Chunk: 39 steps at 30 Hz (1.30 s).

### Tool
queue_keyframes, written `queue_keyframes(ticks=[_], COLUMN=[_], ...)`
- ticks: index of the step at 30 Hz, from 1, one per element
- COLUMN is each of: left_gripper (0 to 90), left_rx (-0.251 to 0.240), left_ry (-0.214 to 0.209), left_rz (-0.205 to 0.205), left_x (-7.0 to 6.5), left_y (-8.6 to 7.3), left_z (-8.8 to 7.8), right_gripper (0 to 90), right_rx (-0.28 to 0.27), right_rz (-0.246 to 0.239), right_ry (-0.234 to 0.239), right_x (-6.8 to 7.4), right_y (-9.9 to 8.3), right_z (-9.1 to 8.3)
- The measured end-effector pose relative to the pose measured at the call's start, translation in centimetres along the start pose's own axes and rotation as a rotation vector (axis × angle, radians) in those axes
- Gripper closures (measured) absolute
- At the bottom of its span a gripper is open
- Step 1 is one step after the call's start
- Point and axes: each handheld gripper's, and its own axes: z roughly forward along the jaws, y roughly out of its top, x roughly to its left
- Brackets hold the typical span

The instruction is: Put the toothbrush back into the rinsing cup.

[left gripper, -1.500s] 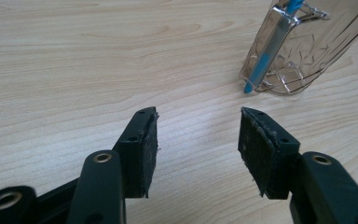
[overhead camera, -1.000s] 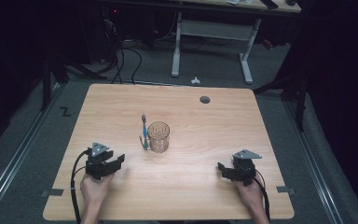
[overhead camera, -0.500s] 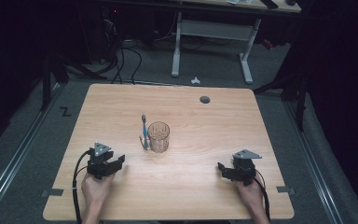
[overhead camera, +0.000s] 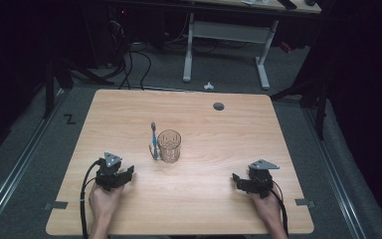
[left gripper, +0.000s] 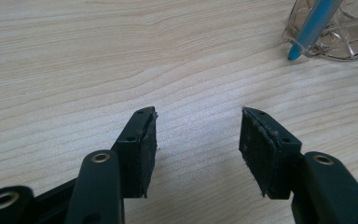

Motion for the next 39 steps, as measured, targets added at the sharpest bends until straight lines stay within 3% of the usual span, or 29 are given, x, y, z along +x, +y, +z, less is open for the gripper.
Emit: queue_keyframes(ticks=[25,39], left_gripper=[46.1,42.6], left_rx=[-0.005,-0.029], left_ry=[0.034,0.014], left_rz=[0.02,0.005], left_x=[-0.2,0.0], left_y=[-0.1,-0.3], left_z=[1.3,1.6], right_gripper=[24.6,24.5], right_rx=[0.0,0.001], right_rz=[0.001,0.0], right_ry=[0.0,0.001], right_x=[0.0,0.0], right_y=[0.0,0.0], right_z=[0.0,0.0])
